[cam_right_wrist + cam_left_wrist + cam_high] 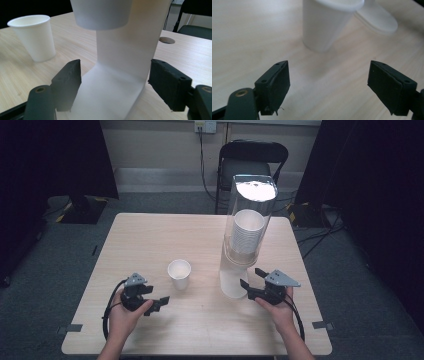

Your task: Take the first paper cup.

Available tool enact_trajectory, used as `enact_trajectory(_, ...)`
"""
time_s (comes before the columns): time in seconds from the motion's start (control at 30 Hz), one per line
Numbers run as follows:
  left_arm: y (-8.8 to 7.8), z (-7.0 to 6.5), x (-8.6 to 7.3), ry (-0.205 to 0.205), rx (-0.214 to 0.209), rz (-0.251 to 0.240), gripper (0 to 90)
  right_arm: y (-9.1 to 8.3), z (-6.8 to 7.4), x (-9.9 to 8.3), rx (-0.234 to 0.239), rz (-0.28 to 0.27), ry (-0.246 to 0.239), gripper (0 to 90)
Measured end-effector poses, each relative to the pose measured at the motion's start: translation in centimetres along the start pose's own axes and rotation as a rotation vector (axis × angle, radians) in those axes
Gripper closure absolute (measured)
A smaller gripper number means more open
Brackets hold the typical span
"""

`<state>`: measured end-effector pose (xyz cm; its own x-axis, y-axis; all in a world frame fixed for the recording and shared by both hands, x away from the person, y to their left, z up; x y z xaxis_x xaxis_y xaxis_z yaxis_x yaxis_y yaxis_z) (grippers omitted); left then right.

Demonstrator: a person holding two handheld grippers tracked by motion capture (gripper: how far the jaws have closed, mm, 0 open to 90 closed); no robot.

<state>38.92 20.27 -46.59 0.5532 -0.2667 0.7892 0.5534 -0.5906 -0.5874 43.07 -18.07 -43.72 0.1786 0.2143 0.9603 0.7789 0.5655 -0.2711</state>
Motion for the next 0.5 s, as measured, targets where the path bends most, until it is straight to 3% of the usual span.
enact_trajectory(0.1, 1.0, 0.1, -1.7, 0.045, 0.021, 0.034, 17.8, 0.6, 0.1, 0.9, 0.003, -0.014, -0.010, 25.5)
enact_trajectory(0.13, 1.4, 0.2, -2.1, 0.096, 0.045, 0.046, 18.0, 0.7, 0.1, 1.2, 0.004, -0.012, -0.010, 25.4)
enact_trajectory(0.27, 2.0, 0.0, -2.2, 0.190, 0.100, 0.044, 17.7, 1.3, 0.2, 2.7, -0.005, -0.029, -0.026, 23.5)
enact_trajectory(0.3, 2.1, -0.2, -2.2, 0.201, 0.111, 0.045, 16.9, 1.6, 0.3, 2.9, -0.010, -0.019, -0.051, 23.2)
enact_trajectory(0.37, 2.2, -0.2, -2.2, 0.212, 0.114, 0.052, 15.3, 2.1, 0.4, 3.2, 0.002, -0.014, -0.056, 22.8)
enact_trajectory(0.5, 2.2, -0.2, -2.2, 0.212, 0.115, 0.051, 15.2, 2.0, 0.9, 4.3, 0.003, -0.072, -0.030, 23.9)
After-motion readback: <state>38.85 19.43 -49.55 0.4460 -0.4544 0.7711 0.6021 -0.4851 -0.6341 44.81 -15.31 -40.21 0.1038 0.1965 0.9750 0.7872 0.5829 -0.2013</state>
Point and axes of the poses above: each handheld gripper's, and its own axes: y roughly forward along the jaws, x roughly out of its top, z roughly to its left, the point moved 4 cm from there along y, roughly forward along the jaws, and after that the axes turned 2 degrees about z, right-handed, at the moved point
